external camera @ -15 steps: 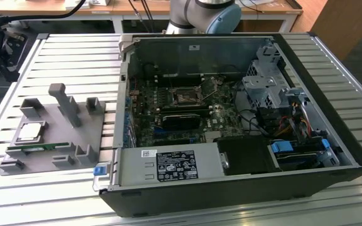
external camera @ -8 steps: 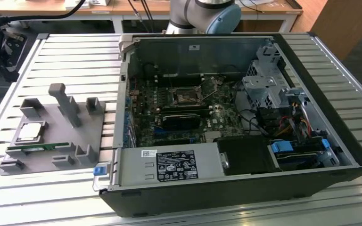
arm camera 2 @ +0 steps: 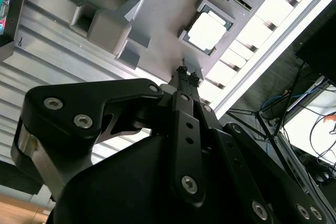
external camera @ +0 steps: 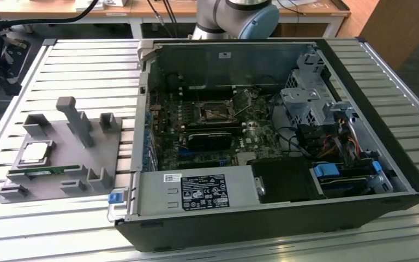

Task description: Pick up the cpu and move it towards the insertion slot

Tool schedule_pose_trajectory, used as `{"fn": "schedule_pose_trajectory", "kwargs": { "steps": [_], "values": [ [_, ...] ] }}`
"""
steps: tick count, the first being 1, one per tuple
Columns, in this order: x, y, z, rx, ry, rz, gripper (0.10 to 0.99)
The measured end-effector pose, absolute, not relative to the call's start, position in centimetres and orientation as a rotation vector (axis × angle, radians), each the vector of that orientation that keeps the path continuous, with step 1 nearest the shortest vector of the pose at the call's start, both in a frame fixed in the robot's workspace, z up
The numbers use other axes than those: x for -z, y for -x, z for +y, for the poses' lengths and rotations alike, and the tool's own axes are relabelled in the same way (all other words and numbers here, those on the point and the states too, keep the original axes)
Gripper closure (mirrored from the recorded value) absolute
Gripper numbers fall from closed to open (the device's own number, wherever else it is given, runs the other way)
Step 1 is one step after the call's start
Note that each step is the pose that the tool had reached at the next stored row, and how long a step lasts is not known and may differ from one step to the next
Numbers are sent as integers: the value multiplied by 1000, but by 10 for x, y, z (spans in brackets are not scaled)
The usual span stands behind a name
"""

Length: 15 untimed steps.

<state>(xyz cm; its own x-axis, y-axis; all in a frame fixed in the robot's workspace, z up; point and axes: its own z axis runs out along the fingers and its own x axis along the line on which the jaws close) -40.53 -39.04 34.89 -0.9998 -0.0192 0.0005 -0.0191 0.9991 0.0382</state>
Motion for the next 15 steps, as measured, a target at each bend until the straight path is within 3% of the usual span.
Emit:
{"fn": "schedule_pose_trajectory", "kwargs": {
  "steps": [15],
  "values": [
    [-346, 413, -391, 60, -30, -3140, 980]
  ]
}}
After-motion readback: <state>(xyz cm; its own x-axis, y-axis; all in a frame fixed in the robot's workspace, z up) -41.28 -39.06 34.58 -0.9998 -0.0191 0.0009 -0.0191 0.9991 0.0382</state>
